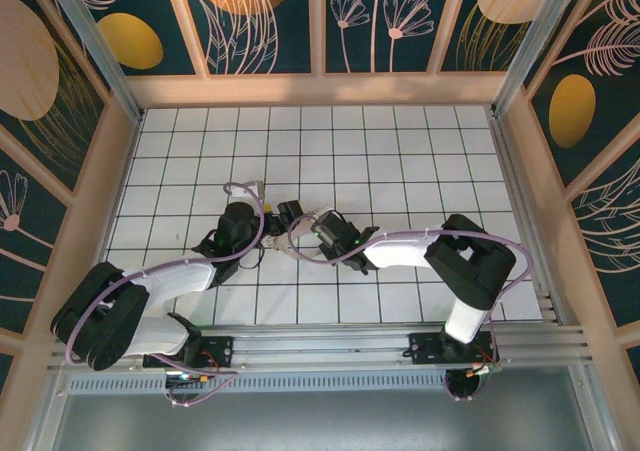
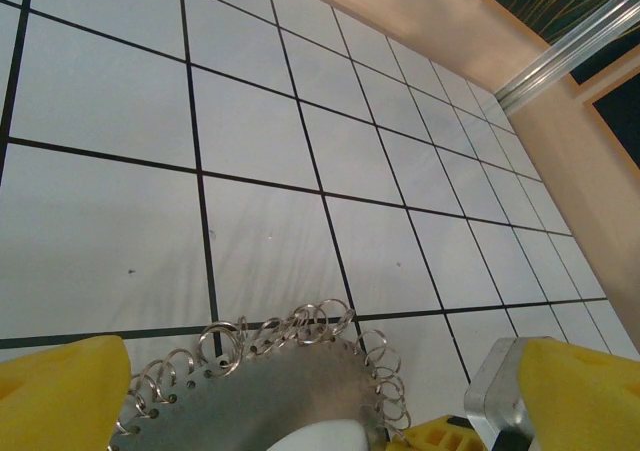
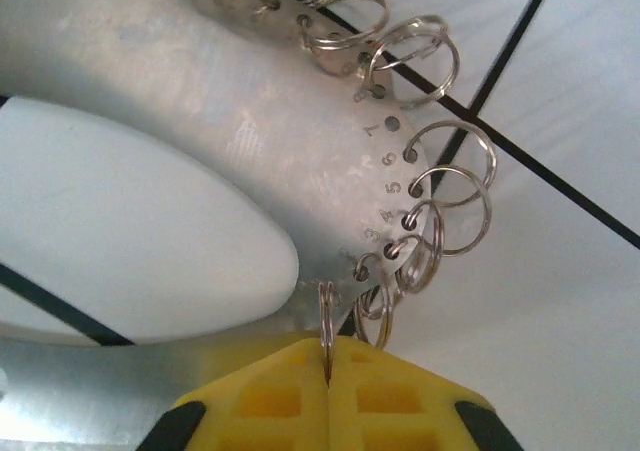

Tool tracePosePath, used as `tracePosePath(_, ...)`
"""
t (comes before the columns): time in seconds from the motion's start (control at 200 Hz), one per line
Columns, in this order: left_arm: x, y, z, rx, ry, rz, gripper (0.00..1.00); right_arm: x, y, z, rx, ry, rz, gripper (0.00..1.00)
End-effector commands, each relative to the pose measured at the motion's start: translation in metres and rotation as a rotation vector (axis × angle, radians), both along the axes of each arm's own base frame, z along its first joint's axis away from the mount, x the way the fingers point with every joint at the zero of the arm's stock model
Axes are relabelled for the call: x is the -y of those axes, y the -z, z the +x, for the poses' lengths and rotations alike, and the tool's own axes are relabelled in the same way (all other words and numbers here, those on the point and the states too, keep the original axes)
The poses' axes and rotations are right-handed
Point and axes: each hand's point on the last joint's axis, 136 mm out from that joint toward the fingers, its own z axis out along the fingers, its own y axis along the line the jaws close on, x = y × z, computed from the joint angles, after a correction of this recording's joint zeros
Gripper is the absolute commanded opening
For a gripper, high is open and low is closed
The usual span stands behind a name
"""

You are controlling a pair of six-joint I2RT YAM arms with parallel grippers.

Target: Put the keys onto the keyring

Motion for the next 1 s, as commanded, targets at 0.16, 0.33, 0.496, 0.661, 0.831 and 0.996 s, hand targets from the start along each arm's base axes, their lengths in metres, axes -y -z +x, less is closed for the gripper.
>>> tracePosePath(0.16,0.002,-0.009,0.002,0.018,0.007,-0.033,0.99,-0.012,-0.032,0.017,0.039,-0.017,0.045,0.0)
tracePosePath(0.33,0.002,-0.011,0.001,0.028,0.017,-0.02,0.99,-0.027,-0.06,0.019,-0.033,-0.074,0.253,0.0)
tracePosePath(0.496,0.004,-0.013,0.002,0.037,0.032,0.001,0.99,-0.033,-0.083,0.014,-0.129,-0.147,0.452,0.0)
tracePosePath(0.661,0.008,-0.015,0.003,0.041,0.051,0.004,0.99,-0.034,-0.098,0.011,-0.193,-0.2,0.576,0.0)
tracePosePath(0.831,0.011,-0.015,0.003,0.038,0.064,0.007,0.99,-0.032,-0.09,0.007,-0.257,-0.213,0.635,0.0)
tracePosePath(0.996,0.011,-0.015,0.003,0.039,0.07,0.009,0.99,-0.028,-0.078,0.005,-0.303,-0.194,0.688,0.0)
